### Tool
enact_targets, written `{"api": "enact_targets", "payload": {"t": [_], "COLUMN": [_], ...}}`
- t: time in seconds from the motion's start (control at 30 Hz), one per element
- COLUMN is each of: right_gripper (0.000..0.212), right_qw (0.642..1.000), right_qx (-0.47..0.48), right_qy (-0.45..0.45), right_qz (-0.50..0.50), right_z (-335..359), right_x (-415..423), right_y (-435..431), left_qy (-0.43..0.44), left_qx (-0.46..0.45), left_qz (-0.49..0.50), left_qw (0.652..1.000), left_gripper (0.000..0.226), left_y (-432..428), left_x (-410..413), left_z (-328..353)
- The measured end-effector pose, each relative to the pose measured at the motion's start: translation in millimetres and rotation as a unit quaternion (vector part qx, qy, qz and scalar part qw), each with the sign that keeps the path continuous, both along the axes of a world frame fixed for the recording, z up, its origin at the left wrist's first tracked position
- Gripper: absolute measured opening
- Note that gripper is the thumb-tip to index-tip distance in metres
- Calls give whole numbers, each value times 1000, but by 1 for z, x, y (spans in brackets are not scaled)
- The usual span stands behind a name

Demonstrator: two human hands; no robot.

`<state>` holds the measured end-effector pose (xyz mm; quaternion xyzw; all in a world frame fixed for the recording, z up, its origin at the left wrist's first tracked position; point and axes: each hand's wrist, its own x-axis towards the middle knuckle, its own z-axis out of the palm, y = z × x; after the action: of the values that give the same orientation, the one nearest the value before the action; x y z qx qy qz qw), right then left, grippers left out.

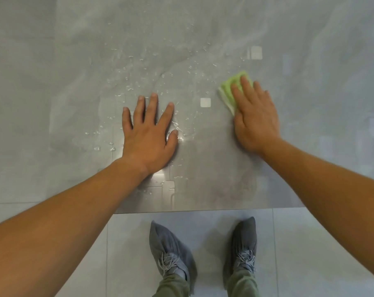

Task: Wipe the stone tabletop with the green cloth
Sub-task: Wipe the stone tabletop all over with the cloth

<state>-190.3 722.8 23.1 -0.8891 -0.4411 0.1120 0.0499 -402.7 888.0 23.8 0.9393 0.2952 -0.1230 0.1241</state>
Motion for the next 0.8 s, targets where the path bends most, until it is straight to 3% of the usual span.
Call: {"api": "enact_targets", "payload": {"t": [0.07,0.1,0.23,0.3,0.43,0.5,0.57,0.7,0.73,0.8], "right_gripper": [59,59,63,65,60,58,61,61,60,61], "right_qw": [995,995,987,982,999,995,998,978,977,993], "right_qx": [18,27,17,4,10,32,44,41,41,41], "right_qy": [-4,-10,15,13,-5,-9,-8,6,1,-6], "right_qz": [-102,-95,157,188,-32,-94,-35,205,207,109], "right_z": [0,-1,-2,0,0,-3,-7,-7,-6,-5], "right_x": [-12,-27,-73,-44,28,25,0,-2,17,56], "right_y": [25,28,-6,-11,19,33,25,-13,-11,10], "left_qy": [-3,-4,-2,-6,-39,-46,-46,-45,-42,-39], "left_qx": [-4,-9,-31,-35,-35,-39,-48,-44,-40,-35], "left_qz": [4,8,20,26,49,55,57,54,50,49], "left_qw": [1000,1000,999,999,997,997,996,997,997,997], "left_gripper": [63,62,57,53,58,65,69,70,70,71], "left_y": [1,1,2,4,10,18,28,49,54,62], "left_x": [1,2,6,9,24,39,58,95,103,119], "left_z": [1,3,12,16,22,19,18,16,15,13]}}
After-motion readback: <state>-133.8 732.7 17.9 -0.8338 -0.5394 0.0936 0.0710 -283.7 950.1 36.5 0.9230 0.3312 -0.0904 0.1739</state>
